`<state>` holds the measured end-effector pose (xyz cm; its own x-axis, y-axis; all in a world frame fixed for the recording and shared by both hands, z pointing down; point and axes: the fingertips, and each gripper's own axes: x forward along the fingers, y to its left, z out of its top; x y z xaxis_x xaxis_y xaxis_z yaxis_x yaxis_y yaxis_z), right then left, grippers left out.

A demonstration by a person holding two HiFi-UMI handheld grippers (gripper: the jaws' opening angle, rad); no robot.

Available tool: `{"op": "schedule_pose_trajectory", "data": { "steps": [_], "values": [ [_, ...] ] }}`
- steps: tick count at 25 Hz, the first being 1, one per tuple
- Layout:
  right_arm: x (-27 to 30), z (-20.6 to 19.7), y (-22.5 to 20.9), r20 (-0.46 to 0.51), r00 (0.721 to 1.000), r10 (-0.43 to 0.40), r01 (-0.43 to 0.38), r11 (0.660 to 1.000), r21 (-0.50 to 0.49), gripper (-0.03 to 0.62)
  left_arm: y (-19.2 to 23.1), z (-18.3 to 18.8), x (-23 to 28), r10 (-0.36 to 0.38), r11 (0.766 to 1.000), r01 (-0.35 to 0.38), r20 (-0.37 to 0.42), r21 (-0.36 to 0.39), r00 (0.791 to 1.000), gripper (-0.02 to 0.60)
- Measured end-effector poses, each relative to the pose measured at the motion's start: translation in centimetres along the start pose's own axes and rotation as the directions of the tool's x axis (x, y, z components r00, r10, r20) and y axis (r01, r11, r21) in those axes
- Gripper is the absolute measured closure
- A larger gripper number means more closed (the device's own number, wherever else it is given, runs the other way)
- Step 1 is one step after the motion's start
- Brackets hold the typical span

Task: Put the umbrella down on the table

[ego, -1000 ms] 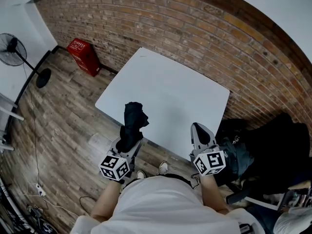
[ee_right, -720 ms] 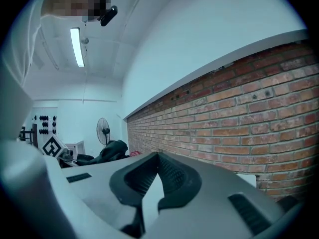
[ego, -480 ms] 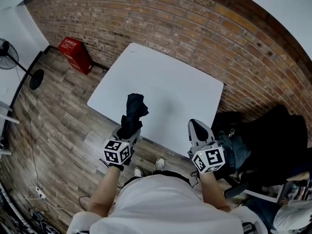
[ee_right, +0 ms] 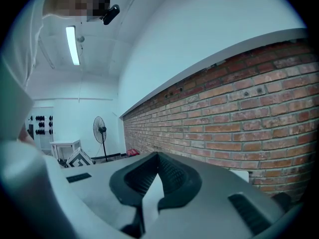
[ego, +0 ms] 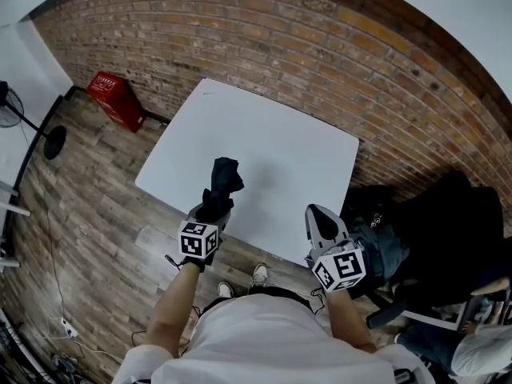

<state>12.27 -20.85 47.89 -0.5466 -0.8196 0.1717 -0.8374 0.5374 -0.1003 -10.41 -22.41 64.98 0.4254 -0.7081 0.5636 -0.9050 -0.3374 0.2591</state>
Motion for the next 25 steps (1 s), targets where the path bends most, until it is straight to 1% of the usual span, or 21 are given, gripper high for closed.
{"op": "schedule_pose_trajectory", "data": {
  "steps": [5, 15, 20, 25],
  "values": [
    [-0.4, -0.3, -0.8, 0.008, 1.000, -0.010, 0.009, 1.000, 0.009, 0.574, 0.2, 0.2, 2.6, 0.009, 0.999, -0.007, -0.048, 0.045, 0.999, 0.344],
    [-0.9, -1.1, -2.9, -0.008, 0.999, -0.037, 0.037, 0.999, 0.029, 0.575, 0.9, -0.5, 6.6, 0.050, 0.997, -0.041, -0.141, 0.071, 0.989, 0.344],
    [-0.4, -1.2, -3.1, -0.011, 1.000, -0.024, 0.025, 0.999, 0.033, 0.574, 1.6, 0.1, 8.1, 0.062, 0.994, -0.046, -0.168, 0.096, 0.984, 0.342],
    [0.0, -1.2, -3.4, -0.011, 1.000, -0.014, 0.015, 0.999, 0.031, 0.575, 2.1, 0.5, 9.5, 0.077, 0.994, -0.059, -0.197, 0.093, 0.977, 0.341]
  ]
}}
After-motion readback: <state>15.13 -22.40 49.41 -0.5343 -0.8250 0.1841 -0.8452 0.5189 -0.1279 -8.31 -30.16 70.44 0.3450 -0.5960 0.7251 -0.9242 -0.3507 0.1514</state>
